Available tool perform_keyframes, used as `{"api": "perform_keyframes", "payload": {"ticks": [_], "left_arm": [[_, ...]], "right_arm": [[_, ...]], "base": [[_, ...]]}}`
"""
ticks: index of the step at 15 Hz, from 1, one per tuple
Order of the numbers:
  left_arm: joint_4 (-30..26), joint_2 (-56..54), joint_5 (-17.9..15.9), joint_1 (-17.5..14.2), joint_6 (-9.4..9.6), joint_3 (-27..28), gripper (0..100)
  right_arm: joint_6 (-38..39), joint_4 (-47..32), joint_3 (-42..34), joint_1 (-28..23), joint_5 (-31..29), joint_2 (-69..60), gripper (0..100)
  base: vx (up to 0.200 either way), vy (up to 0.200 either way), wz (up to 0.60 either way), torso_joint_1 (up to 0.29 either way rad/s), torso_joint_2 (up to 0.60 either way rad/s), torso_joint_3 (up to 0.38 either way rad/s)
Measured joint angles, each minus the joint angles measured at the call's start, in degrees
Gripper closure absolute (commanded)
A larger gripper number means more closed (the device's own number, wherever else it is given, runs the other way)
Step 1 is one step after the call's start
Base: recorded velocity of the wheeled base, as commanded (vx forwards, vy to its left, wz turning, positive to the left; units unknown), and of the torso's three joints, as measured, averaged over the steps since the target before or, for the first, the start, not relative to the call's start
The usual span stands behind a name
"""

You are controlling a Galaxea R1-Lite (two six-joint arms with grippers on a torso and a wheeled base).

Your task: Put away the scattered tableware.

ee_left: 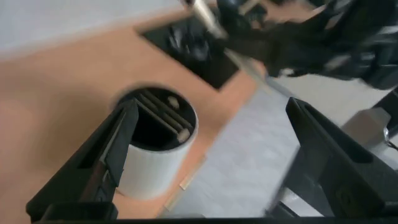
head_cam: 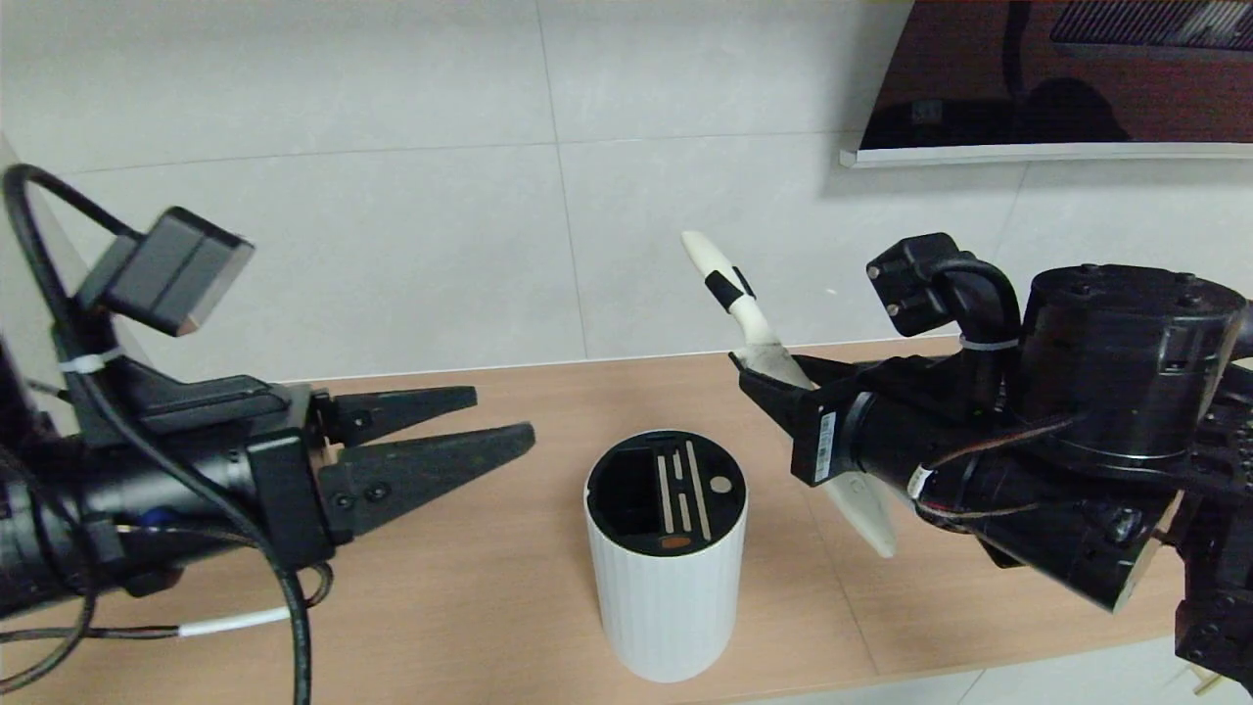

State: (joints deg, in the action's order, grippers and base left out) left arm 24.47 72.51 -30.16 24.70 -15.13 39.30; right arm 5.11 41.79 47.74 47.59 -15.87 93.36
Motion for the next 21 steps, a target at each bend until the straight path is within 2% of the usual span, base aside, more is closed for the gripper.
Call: {"api": "perform_keyframes", "payload": {"ticks": [1,2,3,6,8,9,11,12,15,17,19,21], "left_arm": [[1.37,1.74,0.06,1.12,-2.38,-0.11,0],[4.49,3.49,0.09,2.86,-5.64,-0.28,0],[9.72,5.11,0.11,4.35,-8.87,-0.88,0],[26.39,10.97,0.28,7.94,-20.46,-3.69,0],[34.68,14.62,2.79,9.14,-26.83,-4.69,0],[37.85,16.32,5.53,9.58,-29.04,-4.74,0],[40.01,19.52,10.53,11.02,-29.62,-4.36,0],[40.16,20.69,11.82,11.74,-29.65,-4.0,0],[40.29,24.21,18.81,13.39,-28.47,-1.66,0],[40.56,25.81,20.42,13.97,-27.32,-0.63,0],[43.79,26.61,20.81,14.14,-26.88,-0.28,0],[44.67,27.1,21.08,14.17,-26.79,-0.28,0]], "right_arm": [[0.26,0.04,-0.04,0.96,-0.16,0.09,100],[1.45,0.11,-0.09,2.44,-0.22,0.17,100],[3.04,0.13,-0.09,3.73,0.02,0.27,100],[5.97,0.2,0.11,5.88,2.22,0.72,100],[6.63,0.24,0.16,6.62,2.66,1.38,100],[6.66,0.44,0.22,6.86,2.68,1.68,100],[6.68,2.16,0.22,7.06,2.6,2.45,100],[6.68,2.77,0.2,7.08,2.55,2.76,100],[6.7,3.78,0.0,7.2,2.63,3.5,100],[6.68,3.8,-0.2,7.8,2.63,3.69,100],[6.68,3.69,-0.55,8.13,2.68,3.96,100],[6.68,3.73,-0.85,8.36,2.72,4.02,100]], "base": [[0.0,0.0,0.0,0.0,0.0,0.0],[0.0,0.0,0.0,0.0,0.0,0.0],[0.0,0.0,0.0,0.0,0.0,0.0],[0.0,0.0,0.0,0.0,0.0,0.0],[0.0,0.0,0.0,0.0,0.0,0.0],[0.0,0.0,0.0,0.0,0.0,0.0],[0.0,0.0,0.0,0.0,0.0,0.0],[0.0,0.0,0.0,0.0,0.0,0.0],[0.0,0.0,0.0,0.0,0.0,0.0],[0.0,0.0,0.0,0.0,0.0,0.0],[0.0,0.0,0.0,0.0,0.0,0.0],[0.0,0.0,0.0,0.0,0.0,0.0]]}}
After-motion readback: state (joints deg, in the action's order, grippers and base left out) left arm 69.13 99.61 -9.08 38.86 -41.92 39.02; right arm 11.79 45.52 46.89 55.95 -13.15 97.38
